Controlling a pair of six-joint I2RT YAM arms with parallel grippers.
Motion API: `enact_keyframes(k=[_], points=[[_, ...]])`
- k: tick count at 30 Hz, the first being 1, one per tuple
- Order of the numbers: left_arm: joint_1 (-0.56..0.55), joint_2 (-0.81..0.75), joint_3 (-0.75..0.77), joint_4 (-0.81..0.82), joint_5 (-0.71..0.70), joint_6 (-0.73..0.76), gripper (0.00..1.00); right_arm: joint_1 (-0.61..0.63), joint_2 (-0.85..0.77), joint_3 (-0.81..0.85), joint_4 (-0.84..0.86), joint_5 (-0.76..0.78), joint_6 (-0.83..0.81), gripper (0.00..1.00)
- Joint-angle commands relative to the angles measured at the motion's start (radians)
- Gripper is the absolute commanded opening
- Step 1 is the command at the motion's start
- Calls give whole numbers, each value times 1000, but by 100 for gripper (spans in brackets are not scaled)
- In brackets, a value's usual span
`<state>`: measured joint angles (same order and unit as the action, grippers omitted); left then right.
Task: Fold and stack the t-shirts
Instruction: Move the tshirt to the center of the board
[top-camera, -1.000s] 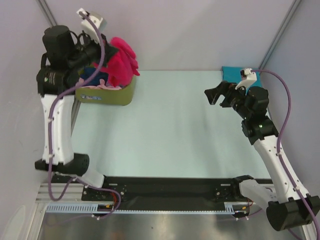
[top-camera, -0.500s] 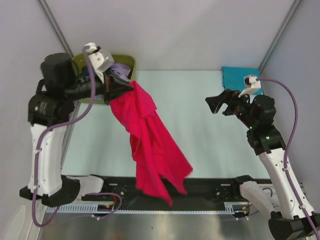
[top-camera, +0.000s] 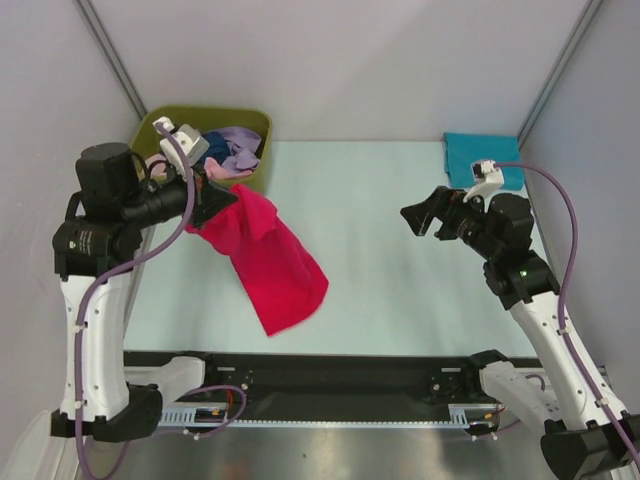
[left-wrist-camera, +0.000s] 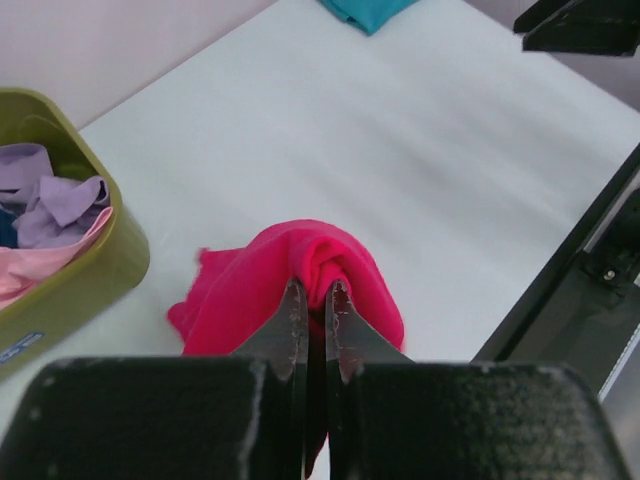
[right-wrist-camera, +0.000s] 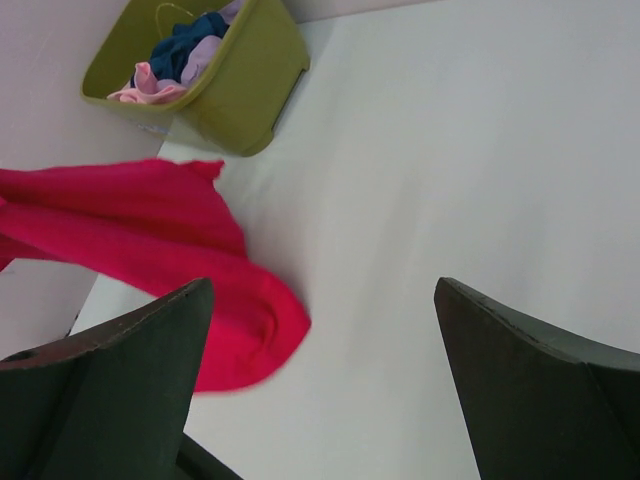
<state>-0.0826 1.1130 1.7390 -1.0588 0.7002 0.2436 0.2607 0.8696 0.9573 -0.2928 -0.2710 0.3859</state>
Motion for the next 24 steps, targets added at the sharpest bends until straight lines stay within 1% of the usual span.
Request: enact_keyframes(k=[1,2,3,5,6,7,8,9,10,11,12,13,14,15,16,18,19,21,22,23,24], points=[[-18,27,-53,146,71,-53,0,9,5,-6,18,-7,13,100],[-46,40,-67,166,52,-78,0,8,3,-11,21,-5,13,100],[-131,77,-87,183,18,-81,0,9,3,-14,20,-2,14,100],[-237,125,-98,220,-63,-60,1,9,0,-17,9,24,15,100],[-332,181,-99,230,-105,-53,1,8,0,-14,-17,48,18,100],[-371,211,-96,276,-119,-66,7,8,0,-8,-38,73,21,100],[-412,243,-88,298,-129,-73,10,8,2,6,-57,131,22,100],[-489,313,-57,316,-146,-76,13,6,2,17,-104,168,28,100],[-529,352,-32,342,-157,-78,32,5,5,27,-133,209,43,100],[-564,390,-3,345,-151,-67,46,-3,12,38,-164,269,51,100],[-627,469,66,344,-118,-60,71,-12,19,66,-221,312,59,100],[-652,505,108,317,-82,-44,81,-44,26,78,-250,331,77,100],[-681,537,154,298,-47,-43,90,-66,41,92,-278,328,85,100],[-683,574,225,286,-10,-47,99,-86,49,110,-323,319,94,100],[-680,580,244,298,40,-85,100,-110,55,116,-344,306,102,100],[-639,547,225,332,33,-110,100,-144,63,124,-393,289,114,100],[-616,527,202,354,-8,-113,100,-146,68,126,-410,297,119,100],[-524,463,82,381,-79,-113,100,-132,86,120,-447,303,145,95],[-487,440,32,381,-105,-113,98,-121,95,98,-451,294,165,89],[-452,421,-17,378,-175,-98,95,-74,103,77,-454,289,183,87],[-398,383,-120,373,-226,-77,81,-48,112,55,-441,285,233,84]])
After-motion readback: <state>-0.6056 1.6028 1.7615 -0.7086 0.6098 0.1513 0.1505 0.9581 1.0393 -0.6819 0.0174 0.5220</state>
